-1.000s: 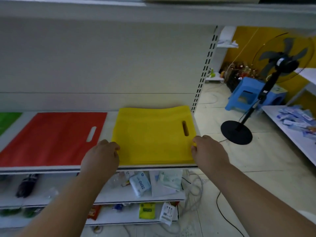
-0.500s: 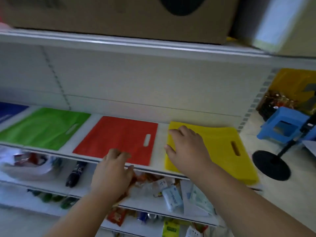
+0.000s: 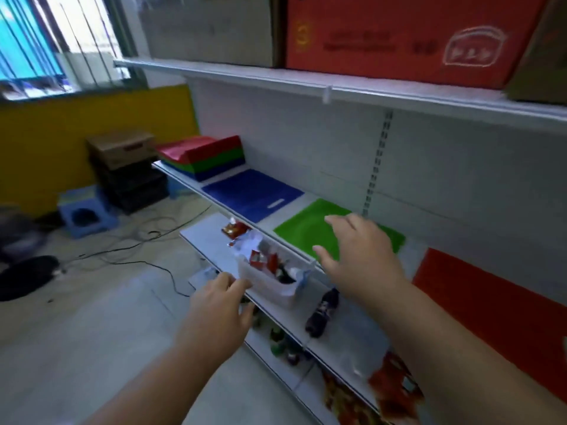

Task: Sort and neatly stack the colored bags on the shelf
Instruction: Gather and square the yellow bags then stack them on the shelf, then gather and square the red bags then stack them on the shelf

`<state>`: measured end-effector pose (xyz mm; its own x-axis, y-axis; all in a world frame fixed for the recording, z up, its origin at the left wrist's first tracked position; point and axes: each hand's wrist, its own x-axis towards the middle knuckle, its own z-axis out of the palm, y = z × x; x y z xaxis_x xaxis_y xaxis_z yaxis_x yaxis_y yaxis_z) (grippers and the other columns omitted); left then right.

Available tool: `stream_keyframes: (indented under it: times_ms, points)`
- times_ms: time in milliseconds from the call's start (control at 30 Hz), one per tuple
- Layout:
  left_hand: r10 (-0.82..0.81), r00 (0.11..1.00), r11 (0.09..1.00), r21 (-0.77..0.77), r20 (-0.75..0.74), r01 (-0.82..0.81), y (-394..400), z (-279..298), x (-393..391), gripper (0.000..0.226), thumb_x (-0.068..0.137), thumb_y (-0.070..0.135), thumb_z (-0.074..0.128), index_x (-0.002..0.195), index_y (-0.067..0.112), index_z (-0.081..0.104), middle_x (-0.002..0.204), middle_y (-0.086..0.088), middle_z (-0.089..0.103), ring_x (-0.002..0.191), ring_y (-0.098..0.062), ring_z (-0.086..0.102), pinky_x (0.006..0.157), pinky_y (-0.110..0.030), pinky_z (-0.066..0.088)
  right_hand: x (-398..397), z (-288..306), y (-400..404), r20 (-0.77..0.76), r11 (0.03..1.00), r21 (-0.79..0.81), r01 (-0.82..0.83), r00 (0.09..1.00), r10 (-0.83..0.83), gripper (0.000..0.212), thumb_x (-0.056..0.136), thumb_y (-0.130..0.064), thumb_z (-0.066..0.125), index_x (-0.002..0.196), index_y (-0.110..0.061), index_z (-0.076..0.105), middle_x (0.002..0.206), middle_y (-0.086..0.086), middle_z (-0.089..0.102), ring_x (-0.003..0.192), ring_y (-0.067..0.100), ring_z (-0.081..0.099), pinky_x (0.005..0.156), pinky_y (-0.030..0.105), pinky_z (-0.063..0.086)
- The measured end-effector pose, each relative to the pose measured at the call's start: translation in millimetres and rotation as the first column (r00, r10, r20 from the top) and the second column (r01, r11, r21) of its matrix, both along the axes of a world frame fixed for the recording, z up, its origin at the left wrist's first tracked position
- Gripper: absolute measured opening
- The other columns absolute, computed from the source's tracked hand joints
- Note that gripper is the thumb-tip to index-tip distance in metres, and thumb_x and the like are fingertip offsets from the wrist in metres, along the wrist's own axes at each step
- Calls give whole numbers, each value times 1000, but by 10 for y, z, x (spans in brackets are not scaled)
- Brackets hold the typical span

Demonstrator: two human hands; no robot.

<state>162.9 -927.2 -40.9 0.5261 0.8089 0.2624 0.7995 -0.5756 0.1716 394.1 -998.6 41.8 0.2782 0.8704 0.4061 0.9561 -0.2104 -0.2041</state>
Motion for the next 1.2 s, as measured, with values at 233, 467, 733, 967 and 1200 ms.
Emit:
stream_keyframes:
  times_ms: [233,467,733,967,1200]
  points:
    - [190,977,982,-14,94,-190,1348,-191,-626,28,79,33,70,106,27,66,92,6,62,77,-22,63,64,-33,50,-607,-60,1699,-21,982,-14,-191,981,191,58,89,-51,57,137,-21,47,119,3,53,108,25,51,90,43,45]
    - [342,939,939,-50,26,-340,2674,-66,-1394,35,83,42,55,114,29,64,99,6,61,84,-22,63,70,-37,52,-1329,51,3494,-57,941,-40,-336,941,334,56,90,-56,52,135,-23,45,124,2,51,110,22,48,91,40,45]
    - [327,940,943,-99,96,-318,4288,-270,-2194,38,92,41,54,129,31,55,117,8,58,96,-19,61,79,-35,49,-2135,-61,5086,-49,952,-55,-300,954,297,56,89,-54,54,135,-23,46,119,0,54,107,19,51,90,41,48]
    - [85,992,996,-46,90,-81,5989,-189,-2610,39,94,41,52,131,29,54,121,5,58,105,-20,58,86,-33,46,-2591,-148,5956,-115,996,-69,-60,992,52,54,92,-47,55,138,-20,48,128,-1,55,117,18,48,96,36,43]
    - [-95,989,984,-137,115,110,7112,-152,-2385,37,97,42,46,132,33,49,126,10,53,106,-17,55,84,-31,45,-2473,-115,6517,-98,977,-96,189,975,-198,55,93,-50,51,139,-21,47,138,-1,51,125,20,43,103,36,37]
